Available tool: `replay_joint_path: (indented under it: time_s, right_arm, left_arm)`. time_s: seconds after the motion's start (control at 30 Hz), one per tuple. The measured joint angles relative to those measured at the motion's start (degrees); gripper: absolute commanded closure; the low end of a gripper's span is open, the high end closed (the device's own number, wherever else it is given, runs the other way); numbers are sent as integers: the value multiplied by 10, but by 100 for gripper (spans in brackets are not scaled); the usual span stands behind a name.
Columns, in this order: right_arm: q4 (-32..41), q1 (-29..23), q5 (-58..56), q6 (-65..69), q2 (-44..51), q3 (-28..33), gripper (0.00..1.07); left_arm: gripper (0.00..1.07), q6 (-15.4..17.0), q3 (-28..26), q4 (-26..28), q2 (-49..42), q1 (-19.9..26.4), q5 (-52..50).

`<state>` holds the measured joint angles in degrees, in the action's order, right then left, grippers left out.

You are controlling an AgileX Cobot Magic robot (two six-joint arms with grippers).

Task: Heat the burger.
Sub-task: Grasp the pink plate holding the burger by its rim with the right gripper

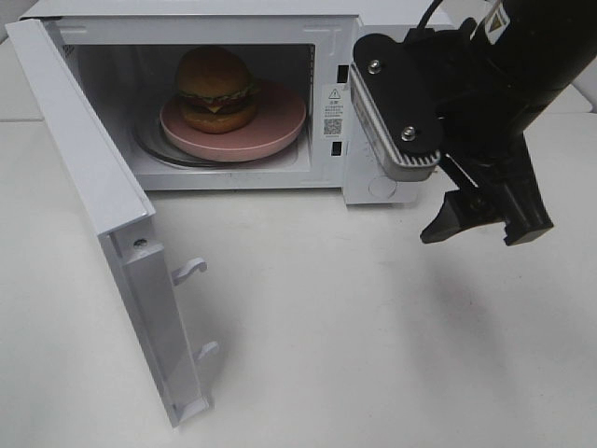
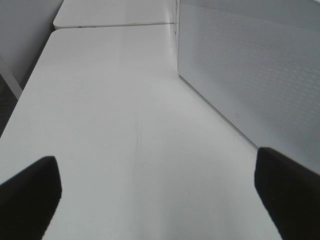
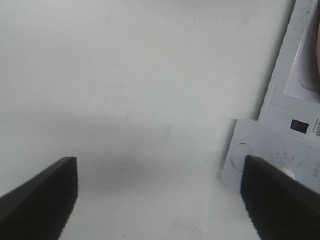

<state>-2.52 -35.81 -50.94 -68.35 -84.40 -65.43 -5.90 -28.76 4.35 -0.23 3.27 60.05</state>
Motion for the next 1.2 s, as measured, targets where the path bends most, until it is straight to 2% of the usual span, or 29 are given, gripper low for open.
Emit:
replay_joint_path:
  time_s: [0.37, 0.43, 1.2]
  right_arm:
    - [-44, -34, 15, 64, -83, -72, 13]
    - [-65, -48, 30, 66, -121, -104, 14]
    - [-99, -54, 114, 68, -263, -227, 19]
  left_arm:
    - [3, 0, 0, 0, 0, 0, 0]
    - [3, 0, 0, 0, 0, 0, 0]
    - [3, 0, 0, 0, 0, 0, 0]
